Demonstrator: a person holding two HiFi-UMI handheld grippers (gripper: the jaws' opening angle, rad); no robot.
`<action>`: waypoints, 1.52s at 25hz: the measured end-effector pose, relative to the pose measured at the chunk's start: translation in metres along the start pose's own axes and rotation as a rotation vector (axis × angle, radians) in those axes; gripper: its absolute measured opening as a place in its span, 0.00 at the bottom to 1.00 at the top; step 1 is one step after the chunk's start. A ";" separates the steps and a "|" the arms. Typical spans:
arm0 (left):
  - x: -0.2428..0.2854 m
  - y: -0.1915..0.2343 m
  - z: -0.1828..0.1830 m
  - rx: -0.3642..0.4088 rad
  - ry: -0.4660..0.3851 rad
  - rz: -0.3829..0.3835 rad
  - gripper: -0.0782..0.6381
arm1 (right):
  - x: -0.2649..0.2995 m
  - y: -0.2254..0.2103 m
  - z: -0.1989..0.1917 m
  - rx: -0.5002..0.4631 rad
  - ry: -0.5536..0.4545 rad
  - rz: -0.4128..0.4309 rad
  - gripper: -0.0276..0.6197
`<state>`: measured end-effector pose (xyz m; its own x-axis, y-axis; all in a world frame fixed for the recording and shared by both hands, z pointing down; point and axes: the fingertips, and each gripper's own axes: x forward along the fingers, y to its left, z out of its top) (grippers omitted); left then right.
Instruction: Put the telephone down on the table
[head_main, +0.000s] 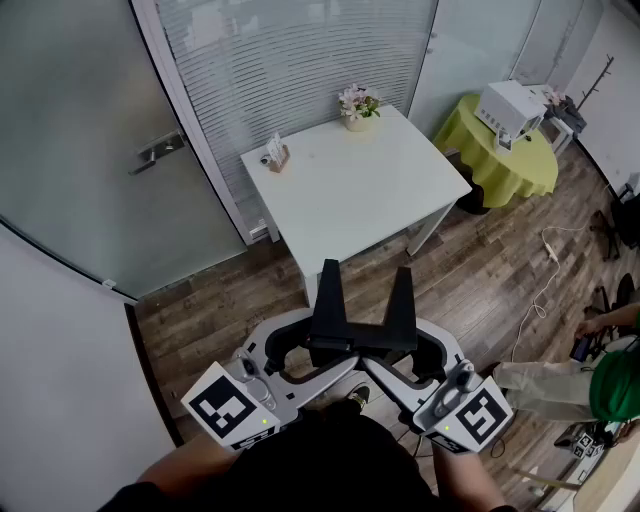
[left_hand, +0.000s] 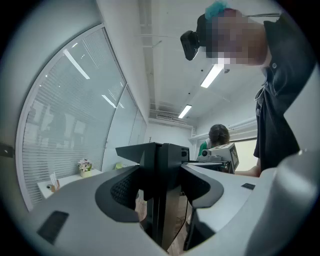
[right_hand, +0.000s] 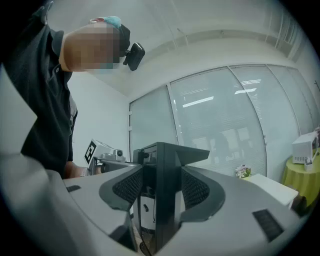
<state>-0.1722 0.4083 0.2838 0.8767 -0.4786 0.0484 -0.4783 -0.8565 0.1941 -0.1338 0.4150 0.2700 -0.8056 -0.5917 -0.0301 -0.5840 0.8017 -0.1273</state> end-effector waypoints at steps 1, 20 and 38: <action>-0.001 0.000 0.000 0.002 0.001 0.000 0.47 | 0.001 0.002 0.002 0.003 -0.009 0.004 0.43; -0.006 -0.008 -0.001 0.016 0.017 -0.023 0.47 | -0.003 0.007 0.002 0.002 0.005 0.001 0.43; 0.059 -0.027 -0.001 0.024 0.023 0.004 0.47 | -0.049 -0.045 0.007 -0.001 -0.014 0.013 0.43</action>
<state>-0.1075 0.4034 0.2825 0.8755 -0.4780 0.0713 -0.4828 -0.8591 0.1700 -0.0673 0.4071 0.2705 -0.8117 -0.5823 -0.0454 -0.5736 0.8094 -0.1262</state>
